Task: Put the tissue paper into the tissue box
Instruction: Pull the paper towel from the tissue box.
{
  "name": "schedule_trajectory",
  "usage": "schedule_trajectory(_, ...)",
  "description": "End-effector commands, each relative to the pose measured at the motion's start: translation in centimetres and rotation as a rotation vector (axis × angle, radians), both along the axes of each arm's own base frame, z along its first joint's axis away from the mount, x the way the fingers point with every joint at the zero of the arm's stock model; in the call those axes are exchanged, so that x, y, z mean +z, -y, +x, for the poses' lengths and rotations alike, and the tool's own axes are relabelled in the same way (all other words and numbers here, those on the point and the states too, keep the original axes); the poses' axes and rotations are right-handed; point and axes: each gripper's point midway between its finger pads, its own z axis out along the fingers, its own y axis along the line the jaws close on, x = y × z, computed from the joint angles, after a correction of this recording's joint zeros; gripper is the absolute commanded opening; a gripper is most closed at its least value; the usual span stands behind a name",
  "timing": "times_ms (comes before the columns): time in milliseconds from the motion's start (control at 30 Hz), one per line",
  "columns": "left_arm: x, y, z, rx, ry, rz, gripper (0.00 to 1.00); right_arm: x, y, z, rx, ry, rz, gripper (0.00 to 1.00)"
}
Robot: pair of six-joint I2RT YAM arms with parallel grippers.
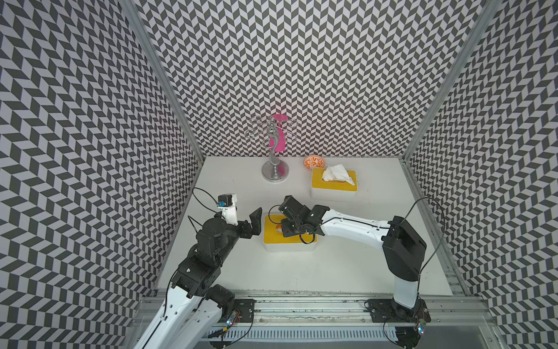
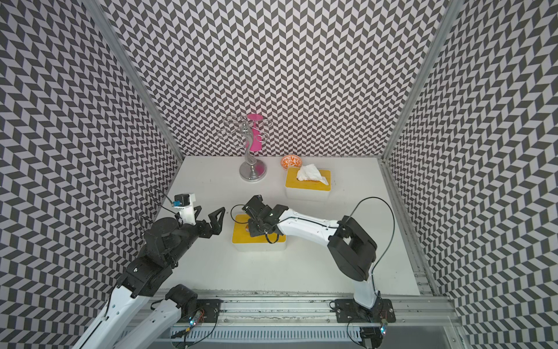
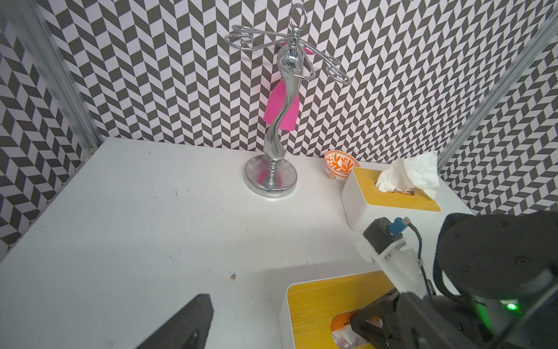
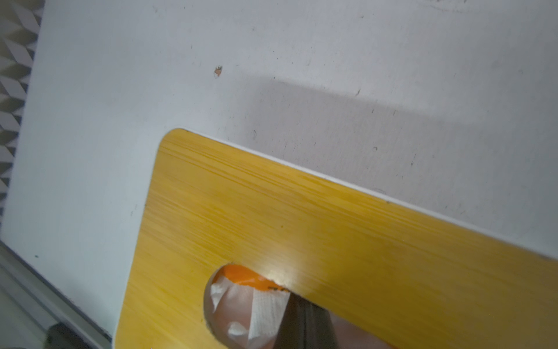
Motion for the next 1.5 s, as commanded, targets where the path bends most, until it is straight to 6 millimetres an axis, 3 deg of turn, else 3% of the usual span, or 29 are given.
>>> schedule_trajectory(0, 0.4, 0.0, -0.1, -0.005, 0.021, -0.005, 1.0, -0.4, -0.4, -0.3, 0.014, -0.008, -0.021, 0.0)
schedule_trajectory(200, 0.4, 0.0, -0.1, -0.004, 0.021, -0.009, 1.0, 2.9, -1.7, 0.1, 0.034, 0.033, 0.073, 0.0)
schedule_trajectory(433, 0.3, 0.0, -0.1, -0.004, 0.019, -0.008, 1.0, 7.1, -1.7, 0.6, 0.02, 0.112, 0.154, 0.0)
schedule_trajectory(700, 0.2, 0.0, 0.0, 0.0, 0.016, -0.009, 1.0, 7.8, -1.3, 0.4, 0.029, 0.125, 0.15, 0.01)
schedule_trajectory(800, 0.1, 0.0, -0.1, -0.001, 0.015, -0.009, 1.0, 7.8, -1.4, 0.1, 0.054, 0.12, 0.149, 0.18)
schedule_trajectory(900, 0.1, 0.0, -0.1, -0.003, 0.014, -0.009, 1.0, 9.1, -1.5, -0.3, 0.094, 0.127, 0.165, 0.3)
schedule_trajectory(1033, 0.2, 0.0, -0.1, 0.0, 0.015, -0.01, 1.0, 13.1, -0.9, -1.3, 0.153, 0.2, 0.214, 0.4)
schedule_trajectory(1233, 0.9, -0.9, -0.5, 0.038, 0.042, -0.023, 1.0, 17.1, 1.8, -3.3, 0.38, 0.458, 0.157, 0.46)
schedule_trajectory(1400, 1.2, -1.6, -0.7, 0.073, 0.058, -0.034, 1.0, 17.5, 3.4, -5.9, 0.711, 0.764, 0.07, 0.47)
schedule_trajectory(1467, 2.3, -2.2, -1.4, 0.084, 0.098, -0.056, 1.0, 17.2, 4.0, -6.8, 0.815, 0.878, 0.035, 0.51)
